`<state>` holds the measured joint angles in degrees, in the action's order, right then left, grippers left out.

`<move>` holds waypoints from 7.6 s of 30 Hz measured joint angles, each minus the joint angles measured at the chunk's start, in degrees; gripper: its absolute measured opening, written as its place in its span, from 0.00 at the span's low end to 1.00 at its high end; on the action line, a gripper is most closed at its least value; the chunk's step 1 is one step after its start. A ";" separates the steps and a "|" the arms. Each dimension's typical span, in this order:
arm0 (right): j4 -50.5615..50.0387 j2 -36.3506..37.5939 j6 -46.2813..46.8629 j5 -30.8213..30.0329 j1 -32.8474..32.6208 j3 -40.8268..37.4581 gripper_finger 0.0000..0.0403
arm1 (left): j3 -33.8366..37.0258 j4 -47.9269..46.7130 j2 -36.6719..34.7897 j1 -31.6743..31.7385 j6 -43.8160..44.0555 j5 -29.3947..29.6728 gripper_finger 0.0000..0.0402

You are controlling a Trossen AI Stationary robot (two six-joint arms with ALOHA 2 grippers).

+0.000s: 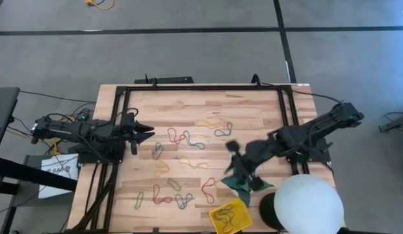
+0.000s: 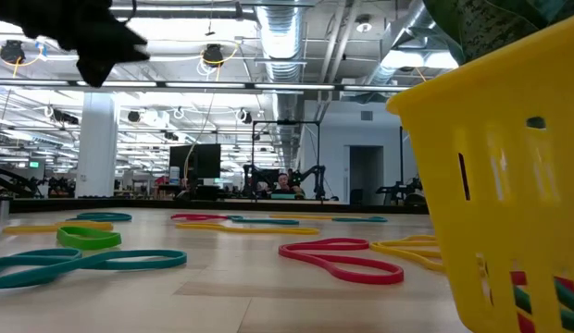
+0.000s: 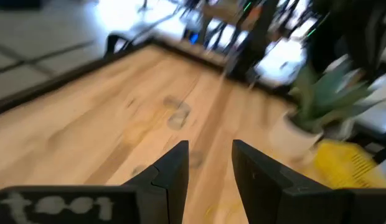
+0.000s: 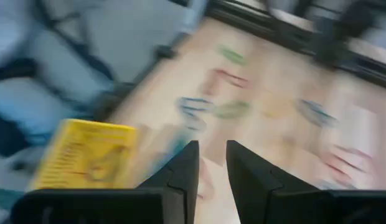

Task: Pick and place items into bin
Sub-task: Put the blue rubber band into the yellow bin, then put the red rubber band into the yellow bin

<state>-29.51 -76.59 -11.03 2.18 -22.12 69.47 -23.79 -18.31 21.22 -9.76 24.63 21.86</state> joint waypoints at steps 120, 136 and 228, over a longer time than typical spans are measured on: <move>10.47 -25.76 -18.73 30.36 -5.70 7.08 0.00 | -0.04 12.90 20.89 -0.01 3.94 -1.13 0.28; 9.83 -25.93 1.98 18.21 -5.10 7.04 0.11 | -0.04 12.90 20.89 -0.02 5.18 -0.58 0.28; -30.86 -25.73 10.96 6.03 36.03 24.81 0.01 | -2.01 35.79 61.22 13.23 -7.57 -17.96 0.00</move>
<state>-60.37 -102.32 -0.07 8.21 13.91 94.29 -25.80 17.48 82.44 3.47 17.06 3.90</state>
